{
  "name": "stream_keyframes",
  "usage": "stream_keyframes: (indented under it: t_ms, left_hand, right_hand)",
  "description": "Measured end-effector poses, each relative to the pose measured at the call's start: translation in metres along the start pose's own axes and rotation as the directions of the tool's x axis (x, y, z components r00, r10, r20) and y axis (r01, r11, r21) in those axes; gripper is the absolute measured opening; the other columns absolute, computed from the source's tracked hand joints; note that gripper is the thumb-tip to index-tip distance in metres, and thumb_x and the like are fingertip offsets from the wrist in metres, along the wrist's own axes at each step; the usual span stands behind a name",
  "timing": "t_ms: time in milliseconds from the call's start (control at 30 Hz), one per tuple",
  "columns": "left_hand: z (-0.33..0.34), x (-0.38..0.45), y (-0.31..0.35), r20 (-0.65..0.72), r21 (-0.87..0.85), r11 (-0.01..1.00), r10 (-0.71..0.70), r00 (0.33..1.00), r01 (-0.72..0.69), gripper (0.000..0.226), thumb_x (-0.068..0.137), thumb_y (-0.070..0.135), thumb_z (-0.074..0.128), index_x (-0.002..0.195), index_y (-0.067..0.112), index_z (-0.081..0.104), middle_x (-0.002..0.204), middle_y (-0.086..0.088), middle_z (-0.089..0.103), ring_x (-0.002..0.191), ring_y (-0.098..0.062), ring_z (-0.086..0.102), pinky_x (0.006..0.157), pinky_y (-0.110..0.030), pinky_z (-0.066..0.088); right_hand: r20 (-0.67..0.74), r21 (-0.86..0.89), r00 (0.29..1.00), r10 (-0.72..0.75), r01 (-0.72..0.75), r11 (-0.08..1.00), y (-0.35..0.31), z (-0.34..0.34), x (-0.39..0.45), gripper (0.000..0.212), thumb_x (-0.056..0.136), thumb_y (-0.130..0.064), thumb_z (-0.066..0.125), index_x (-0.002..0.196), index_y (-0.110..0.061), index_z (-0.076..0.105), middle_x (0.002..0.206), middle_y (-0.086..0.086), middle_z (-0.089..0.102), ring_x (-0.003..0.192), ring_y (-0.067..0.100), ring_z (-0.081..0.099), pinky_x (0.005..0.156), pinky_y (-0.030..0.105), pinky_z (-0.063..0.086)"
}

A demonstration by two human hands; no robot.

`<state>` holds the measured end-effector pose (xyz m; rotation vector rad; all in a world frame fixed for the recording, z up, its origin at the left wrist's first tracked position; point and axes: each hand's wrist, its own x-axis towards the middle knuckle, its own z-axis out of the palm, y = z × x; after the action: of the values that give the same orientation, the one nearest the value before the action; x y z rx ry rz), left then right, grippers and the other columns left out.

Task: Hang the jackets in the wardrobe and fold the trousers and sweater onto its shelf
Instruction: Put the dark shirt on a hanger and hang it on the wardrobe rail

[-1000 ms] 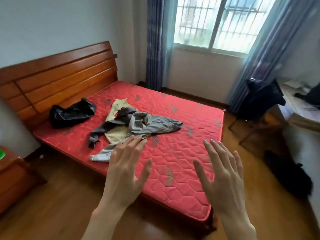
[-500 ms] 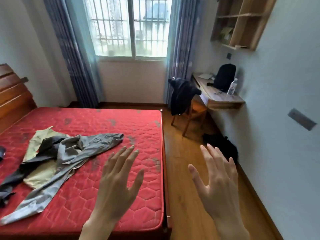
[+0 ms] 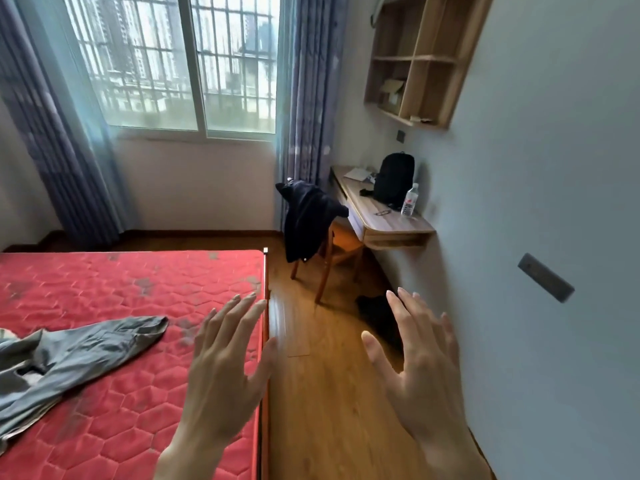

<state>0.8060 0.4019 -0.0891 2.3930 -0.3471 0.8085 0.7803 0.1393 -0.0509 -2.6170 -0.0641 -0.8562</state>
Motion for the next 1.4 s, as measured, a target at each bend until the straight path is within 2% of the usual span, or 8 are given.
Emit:
stream_keyframes:
  t_ms: [133,300,467,567,733,1100,1233,1400]
  left_hand:
    - [0.039,0.047,0.001,0.001,0.024,1.0,0.006,1.0,-0.006,0.054,0.104,0.05,0.046,0.149,0.021,0.053,0.157,0.006,0.048,0.151,-0.014,0.036,0.125,-0.041,0.027]
    - [0.093,0.098,0.004,0.03,0.035,0.999,0.004,1.0,-0.005,0.054,0.103,0.047,0.048,0.147,0.018,0.055,0.155,0.002,0.051,0.151,-0.018,0.038,0.123,-0.05,0.031]
    - [0.155,0.155,0.008,0.043,0.058,0.998,-0.018,0.999,0.015,0.055,0.102,0.048,0.047,0.147,0.018,0.056,0.155,0.002,0.051,0.151,-0.017,0.037,0.127,-0.026,0.015]
    - [0.192,0.188,0.011,0.044,0.072,0.997,-0.031,0.999,0.028,0.056,0.101,0.049,0.048,0.147,0.018,0.056,0.155,0.005,0.049,0.151,-0.012,0.034,0.126,-0.021,0.013]
    - [0.246,0.245,0.01,0.016,0.111,0.99,-0.091,0.996,0.089,0.057,0.101,0.053,0.049,0.149,0.022,0.054,0.156,0.01,0.047,0.151,-0.014,0.037,0.124,-0.043,0.03]
    - [0.323,0.339,-0.014,-0.012,0.168,0.976,-0.137,0.991,0.137,0.054,0.103,0.055,0.047,0.151,0.03,0.05,0.159,0.017,0.042,0.153,-0.005,0.029,0.125,-0.019,0.008]
    - [0.346,0.369,-0.045,-0.052,0.159,0.972,-0.167,0.985,0.173,0.053,0.103,0.052,0.049,0.151,0.031,0.05,0.158,0.021,0.04,0.153,-0.004,0.029,0.125,-0.029,0.018]
    - [0.378,0.42,-0.102,-0.081,0.121,0.973,-0.189,0.979,0.197,0.052,0.102,0.052,0.049,0.149,0.029,0.051,0.155,0.019,0.044,0.15,-0.006,0.034,0.123,-0.032,0.023]
  right_hand:
    - [0.024,0.004,1.0,-0.014,0.013,1.0,0.029,0.018,0.042,0.066,0.101,-0.066,0.042,0.155,-0.027,0.046,0.163,-0.006,0.042,0.156,0.014,0.027,0.127,0.056,0.022]
    - [0.007,0.035,1.0,-0.019,0.018,0.999,0.072,0.043,0.094,0.067,0.103,-0.067,0.037,0.155,-0.026,0.045,0.162,-0.004,0.043,0.156,0.014,0.028,0.128,0.054,0.021]
    - [0.053,0.084,0.998,-0.013,0.008,0.996,0.12,0.086,0.154,0.067,0.103,-0.067,0.038,0.156,-0.026,0.043,0.163,-0.006,0.041,0.158,0.011,0.023,0.13,0.051,0.016]
    - [0.073,0.119,0.997,-0.022,0.013,0.993,0.153,0.111,0.191,0.068,0.102,-0.067,0.04,0.157,-0.026,0.043,0.165,-0.007,0.039,0.158,0.009,0.02,0.13,0.048,0.013]
    - [0.079,0.148,0.995,-0.053,0.041,0.988,0.202,0.14,0.263,0.067,0.103,-0.066,0.041,0.158,-0.029,0.04,0.165,-0.01,0.038,0.158,0.008,0.018,0.13,0.048,0.013]
    - [0.131,0.214,0.988,-0.086,0.056,0.975,0.255,0.21,0.369,0.07,0.103,-0.068,0.037,0.159,-0.028,0.038,0.164,-0.009,0.039,0.158,0.008,0.018,0.13,0.048,0.015]
    - [0.177,0.206,0.977,-0.116,0.078,0.975,0.257,0.248,0.406,0.07,0.102,-0.068,0.039,0.159,-0.027,0.039,0.165,-0.009,0.038,0.158,0.008,0.018,0.13,0.048,0.015]
    - [0.203,0.206,0.968,-0.147,0.105,0.973,0.255,0.305,0.466,0.069,0.101,-0.065,0.042,0.159,-0.027,0.04,0.166,-0.01,0.037,0.158,0.009,0.019,0.13,0.047,0.014]
